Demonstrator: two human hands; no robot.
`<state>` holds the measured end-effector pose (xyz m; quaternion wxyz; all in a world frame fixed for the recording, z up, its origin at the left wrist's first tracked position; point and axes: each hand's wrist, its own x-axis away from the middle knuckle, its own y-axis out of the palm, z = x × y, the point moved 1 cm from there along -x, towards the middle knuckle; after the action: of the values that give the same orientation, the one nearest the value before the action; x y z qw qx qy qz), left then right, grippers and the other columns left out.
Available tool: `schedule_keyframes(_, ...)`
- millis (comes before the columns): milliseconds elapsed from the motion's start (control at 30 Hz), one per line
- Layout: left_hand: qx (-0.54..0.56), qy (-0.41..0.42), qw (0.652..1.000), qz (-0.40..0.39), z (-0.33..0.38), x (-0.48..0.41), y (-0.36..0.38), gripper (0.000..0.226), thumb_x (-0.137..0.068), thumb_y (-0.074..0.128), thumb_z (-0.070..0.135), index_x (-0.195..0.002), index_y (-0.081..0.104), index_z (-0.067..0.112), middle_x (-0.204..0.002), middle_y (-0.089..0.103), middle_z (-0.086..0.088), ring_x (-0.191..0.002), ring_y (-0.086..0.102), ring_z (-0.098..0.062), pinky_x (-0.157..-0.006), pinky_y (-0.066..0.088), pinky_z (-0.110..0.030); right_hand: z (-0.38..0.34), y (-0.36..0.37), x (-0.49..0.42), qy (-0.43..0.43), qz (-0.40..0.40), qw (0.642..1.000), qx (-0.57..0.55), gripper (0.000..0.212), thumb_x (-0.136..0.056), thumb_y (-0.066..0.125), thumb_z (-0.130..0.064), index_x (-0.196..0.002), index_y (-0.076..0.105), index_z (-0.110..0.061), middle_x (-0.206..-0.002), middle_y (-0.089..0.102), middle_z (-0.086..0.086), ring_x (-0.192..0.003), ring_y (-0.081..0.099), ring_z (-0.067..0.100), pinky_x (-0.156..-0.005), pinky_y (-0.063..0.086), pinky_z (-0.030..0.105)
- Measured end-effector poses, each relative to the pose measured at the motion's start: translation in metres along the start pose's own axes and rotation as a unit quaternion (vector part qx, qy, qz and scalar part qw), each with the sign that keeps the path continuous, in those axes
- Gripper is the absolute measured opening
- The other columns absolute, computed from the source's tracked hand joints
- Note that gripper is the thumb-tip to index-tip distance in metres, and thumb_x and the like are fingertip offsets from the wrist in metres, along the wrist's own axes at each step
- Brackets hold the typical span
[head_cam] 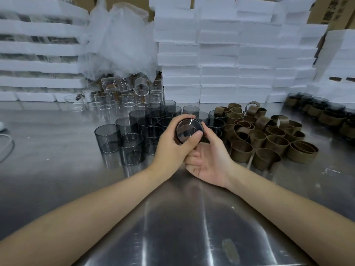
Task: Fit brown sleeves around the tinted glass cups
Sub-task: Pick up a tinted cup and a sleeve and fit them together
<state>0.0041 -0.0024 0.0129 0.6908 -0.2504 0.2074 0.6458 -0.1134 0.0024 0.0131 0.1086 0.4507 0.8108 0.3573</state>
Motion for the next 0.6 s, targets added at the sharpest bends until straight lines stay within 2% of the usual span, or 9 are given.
schedule_keyframes(133,-0.004,-0.008,1.0,0.012,0.0,0.001,0.002,0.032,-0.09,0.06,0.023,-0.121,0.059,0.013,-0.107,0.067,0.01,-0.105,0.063,-0.01,-0.094,0.05,-0.027,0.0,-0.001,-0.003,-0.002,0.008,1.0,0.017,0.051,-0.085,0.049,-0.064,-0.088,0.055,-0.014,-0.049,0.031,-0.003,-0.038,0.034,0.009,-0.037,0.03,0.018)
schedule_keyframes(300,0.014,-0.025,0.998,0.056,-0.001,0.003,0.001,0.023,-0.101,0.049,0.022,-0.112,0.066,0.011,-0.103,0.069,0.001,-0.1,0.065,-0.013,-0.089,0.052,-0.027,0.002,-0.001,-0.006,0.004,0.006,0.999,0.033,0.05,-0.086,0.047,-0.063,-0.081,0.055,-0.014,-0.049,0.032,-0.004,-0.042,0.037,0.009,-0.042,0.036,0.019)
schedule_keyframes(400,0.04,-0.085,0.993,0.072,-0.001,-0.004,-0.001,0.039,-0.105,0.039,0.027,-0.108,0.069,0.003,-0.101,0.072,-0.007,-0.092,0.068,-0.009,-0.078,0.053,-0.019,0.002,-0.002,-0.007,0.014,0.015,1.0,0.022,0.047,-0.088,0.048,-0.06,-0.087,0.052,-0.014,-0.057,0.028,-0.003,-0.046,0.041,0.009,-0.045,0.038,0.019)
schedule_keyframes(500,0.128,-0.152,0.976,0.085,-0.002,-0.007,-0.002,0.06,-0.102,0.028,0.045,-0.108,0.07,0.002,-0.096,0.075,-0.009,-0.091,0.071,-0.014,-0.078,0.055,-0.021,0.002,-0.003,-0.007,0.022,0.021,0.999,0.013,0.044,-0.089,0.048,-0.057,-0.089,0.05,-0.013,-0.062,0.026,-0.002,-0.048,0.043,0.01,-0.046,0.039,0.019)
schedule_keyframes(533,0.14,-0.158,0.974,0.078,-0.003,-0.006,-0.002,0.06,-0.098,0.031,0.049,-0.109,0.07,0.005,-0.097,0.075,-0.007,-0.092,0.071,-0.013,-0.079,0.055,-0.022,0.002,-0.003,-0.007,0.023,0.017,1.0,0.011,0.044,-0.089,0.048,-0.057,-0.09,0.051,-0.013,-0.062,0.027,-0.002,-0.048,0.044,0.01,-0.046,0.039,0.019)
schedule_keyframes(600,0.093,-0.13,0.986,0.043,-0.004,-0.002,-0.001,0.037,-0.092,0.053,0.042,-0.112,0.067,0.013,-0.101,0.072,0.001,-0.094,0.068,-0.007,-0.08,0.052,-0.019,0.001,-0.004,-0.007,0.015,0.003,1.0,0.014,0.045,-0.09,0.047,-0.057,-0.095,0.055,-0.013,-0.064,0.038,0.0,-0.05,0.046,0.011,-0.046,0.04,0.017)
